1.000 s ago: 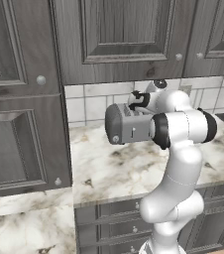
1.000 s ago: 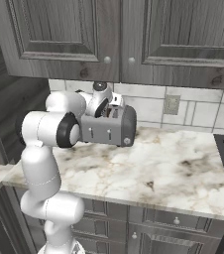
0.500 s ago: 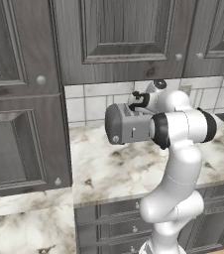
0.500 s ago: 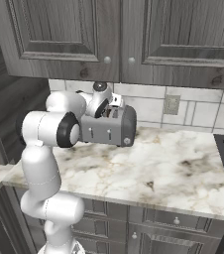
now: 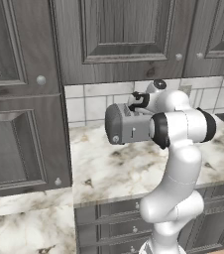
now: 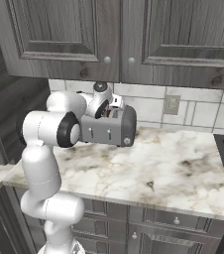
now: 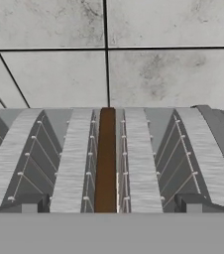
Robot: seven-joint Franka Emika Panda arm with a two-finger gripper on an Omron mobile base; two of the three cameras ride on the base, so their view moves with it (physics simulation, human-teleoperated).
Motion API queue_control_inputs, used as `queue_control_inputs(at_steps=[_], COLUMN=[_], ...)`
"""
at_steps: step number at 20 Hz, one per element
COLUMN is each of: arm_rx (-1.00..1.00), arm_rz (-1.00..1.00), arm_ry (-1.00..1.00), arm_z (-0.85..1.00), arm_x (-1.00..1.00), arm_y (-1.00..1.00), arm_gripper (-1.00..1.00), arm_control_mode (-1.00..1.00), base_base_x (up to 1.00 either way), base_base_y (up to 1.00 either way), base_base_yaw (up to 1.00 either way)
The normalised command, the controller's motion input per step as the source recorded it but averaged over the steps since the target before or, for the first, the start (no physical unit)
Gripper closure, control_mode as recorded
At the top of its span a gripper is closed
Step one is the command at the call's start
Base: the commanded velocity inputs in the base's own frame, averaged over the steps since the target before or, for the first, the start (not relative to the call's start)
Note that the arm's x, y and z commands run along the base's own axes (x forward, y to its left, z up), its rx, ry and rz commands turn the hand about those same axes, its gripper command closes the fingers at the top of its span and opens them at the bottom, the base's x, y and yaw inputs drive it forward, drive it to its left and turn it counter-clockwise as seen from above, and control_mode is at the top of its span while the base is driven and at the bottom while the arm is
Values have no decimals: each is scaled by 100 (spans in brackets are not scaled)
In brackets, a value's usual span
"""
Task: Start the toaster. Once the lever pops up, take the bread to the plate on the dining counter.
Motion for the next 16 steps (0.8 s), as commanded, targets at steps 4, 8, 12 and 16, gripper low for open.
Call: queue_control_inputs(at_steps=[4, 8, 12, 16], arm_rx=[0, 0, 0, 0], arm_rz=[0, 0, 0, 0], arm_ry=[1, 1, 2, 2], arm_z=[-3, -2, -2, -2], arm_x=[0, 0, 0, 0], arm_y=[0, 0, 0, 2], arm_gripper=[-100, -100, -100, -100], arm_control_mode=[-100, -100, -100, -100], base_base_x=[0, 0, 0, 0], base_base_y=[0, 0, 0, 0], base_base_yaw=[0, 0, 0, 0])
